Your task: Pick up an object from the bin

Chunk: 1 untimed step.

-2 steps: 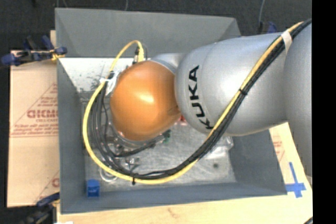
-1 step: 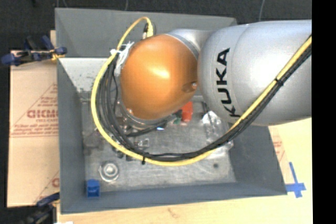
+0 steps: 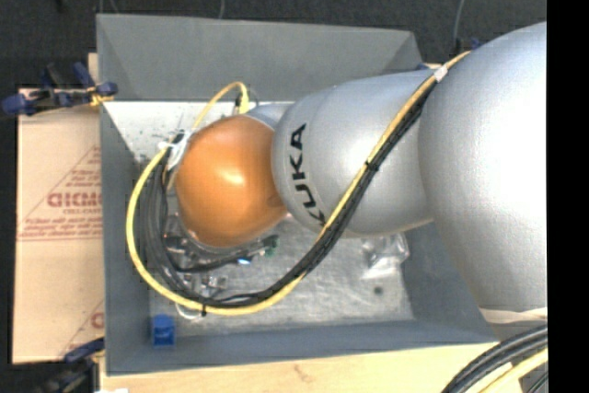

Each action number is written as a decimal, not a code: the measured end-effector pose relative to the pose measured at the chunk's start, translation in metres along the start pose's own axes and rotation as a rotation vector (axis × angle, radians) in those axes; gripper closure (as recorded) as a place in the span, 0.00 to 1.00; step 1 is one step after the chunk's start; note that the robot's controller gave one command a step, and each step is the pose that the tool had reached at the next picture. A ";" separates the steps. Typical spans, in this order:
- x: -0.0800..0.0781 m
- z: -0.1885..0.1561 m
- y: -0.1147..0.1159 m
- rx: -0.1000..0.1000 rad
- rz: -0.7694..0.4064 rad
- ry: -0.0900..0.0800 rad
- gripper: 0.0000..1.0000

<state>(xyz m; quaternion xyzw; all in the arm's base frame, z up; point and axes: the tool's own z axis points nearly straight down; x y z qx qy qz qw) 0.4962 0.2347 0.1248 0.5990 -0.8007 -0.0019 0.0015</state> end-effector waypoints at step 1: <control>0.000 -0.004 -0.001 0.005 0.002 -0.004 0.00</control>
Offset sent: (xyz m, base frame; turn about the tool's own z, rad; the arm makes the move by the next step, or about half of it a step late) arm 0.0000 0.0000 0.0000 0.0000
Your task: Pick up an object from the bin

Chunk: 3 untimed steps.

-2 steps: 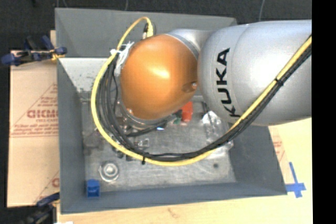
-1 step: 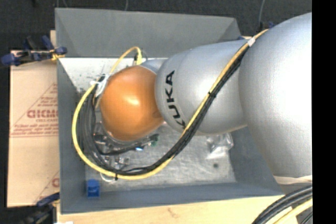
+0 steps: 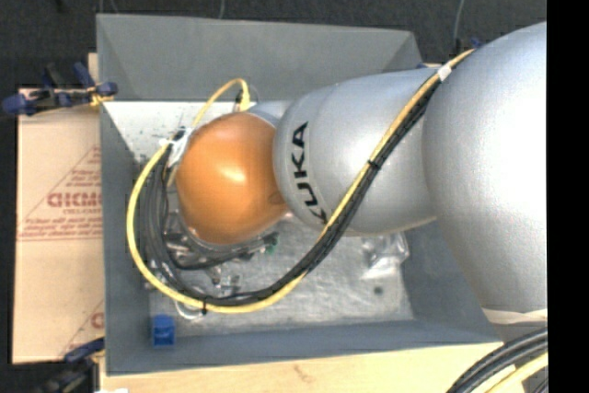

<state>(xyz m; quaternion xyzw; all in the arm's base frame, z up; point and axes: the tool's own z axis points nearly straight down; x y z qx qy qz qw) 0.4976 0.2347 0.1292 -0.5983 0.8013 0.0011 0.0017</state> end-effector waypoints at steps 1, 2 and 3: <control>-0.003 0.057 -0.017 0.001 -0.428 0.000 0.00; -0.005 0.054 -0.018 0.007 -0.424 -0.006 1.00; -0.005 0.023 -0.015 0.003 -0.457 0.001 1.00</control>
Offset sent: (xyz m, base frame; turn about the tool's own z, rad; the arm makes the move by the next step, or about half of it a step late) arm 0.0158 -0.0025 -0.0592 -0.4298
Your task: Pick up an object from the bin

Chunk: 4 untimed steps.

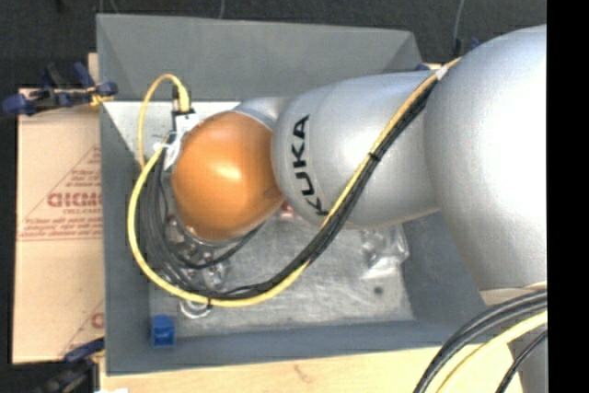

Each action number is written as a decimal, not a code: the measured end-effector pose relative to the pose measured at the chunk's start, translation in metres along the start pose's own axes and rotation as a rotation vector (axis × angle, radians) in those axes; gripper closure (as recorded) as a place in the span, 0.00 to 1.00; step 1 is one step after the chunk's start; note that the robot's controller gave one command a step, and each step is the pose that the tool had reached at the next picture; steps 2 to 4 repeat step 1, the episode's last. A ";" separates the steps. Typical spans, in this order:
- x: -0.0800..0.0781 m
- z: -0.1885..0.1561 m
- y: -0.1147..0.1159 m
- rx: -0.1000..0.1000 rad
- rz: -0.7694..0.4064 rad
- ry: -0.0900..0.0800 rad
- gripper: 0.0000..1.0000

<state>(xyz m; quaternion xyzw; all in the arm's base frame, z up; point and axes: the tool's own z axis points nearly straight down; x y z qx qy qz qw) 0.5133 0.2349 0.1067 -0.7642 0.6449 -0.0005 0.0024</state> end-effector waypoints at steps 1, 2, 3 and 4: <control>-0.002 -0.122 -0.017 0.006 0.127 -0.001 1.00; -0.002 -0.122 -0.017 0.006 0.127 -0.001 1.00; -0.002 -0.122 -0.017 0.006 0.127 -0.001 1.00; -0.002 -0.122 -0.017 0.006 0.127 -0.001 1.00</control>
Offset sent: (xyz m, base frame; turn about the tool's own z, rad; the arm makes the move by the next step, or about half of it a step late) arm 0.0133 0.0044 0.1165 0.1256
